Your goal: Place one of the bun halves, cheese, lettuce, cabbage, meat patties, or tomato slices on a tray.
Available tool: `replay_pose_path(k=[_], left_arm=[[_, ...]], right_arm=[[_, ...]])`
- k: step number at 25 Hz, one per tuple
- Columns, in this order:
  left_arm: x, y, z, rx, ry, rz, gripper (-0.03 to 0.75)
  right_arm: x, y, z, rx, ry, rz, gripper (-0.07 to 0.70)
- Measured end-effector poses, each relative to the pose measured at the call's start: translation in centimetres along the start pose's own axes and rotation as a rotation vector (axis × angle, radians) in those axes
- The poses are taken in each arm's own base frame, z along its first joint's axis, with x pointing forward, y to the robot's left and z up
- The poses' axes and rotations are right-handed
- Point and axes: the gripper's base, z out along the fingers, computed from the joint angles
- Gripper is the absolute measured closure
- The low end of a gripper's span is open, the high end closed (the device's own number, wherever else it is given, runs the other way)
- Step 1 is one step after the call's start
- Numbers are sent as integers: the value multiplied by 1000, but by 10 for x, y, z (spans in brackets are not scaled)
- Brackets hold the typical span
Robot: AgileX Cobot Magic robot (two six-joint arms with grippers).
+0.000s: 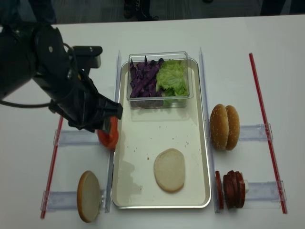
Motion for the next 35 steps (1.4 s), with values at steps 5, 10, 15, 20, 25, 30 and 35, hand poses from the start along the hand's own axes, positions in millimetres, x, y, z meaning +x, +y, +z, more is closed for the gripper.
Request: replay_pose_path(k=[5, 10, 15, 20, 25, 30, 35], left_arm=[[1, 32, -8, -82, 16, -57, 418], [6, 74, -15, -198, 63, -137, 418], [11, 99, -20, -249, 83, -208, 418], [12, 105, -21, -257, 92, -231, 418], [18, 102, -29, -256, 68, -233, 418], [45, 94, -41, -241, 54, -241, 418], [74, 86, -60, -243, 3, -240, 418]], right_arm=[[0, 0, 0, 0, 0, 0, 169], [0, 0, 0, 0, 0, 0, 169], [0, 0, 0, 0, 0, 0, 169], [0, 0, 0, 0, 0, 0, 169], [0, 0, 0, 0, 0, 0, 169], [0, 0, 0, 0, 0, 0, 169], [0, 0, 0, 0, 0, 0, 169]])
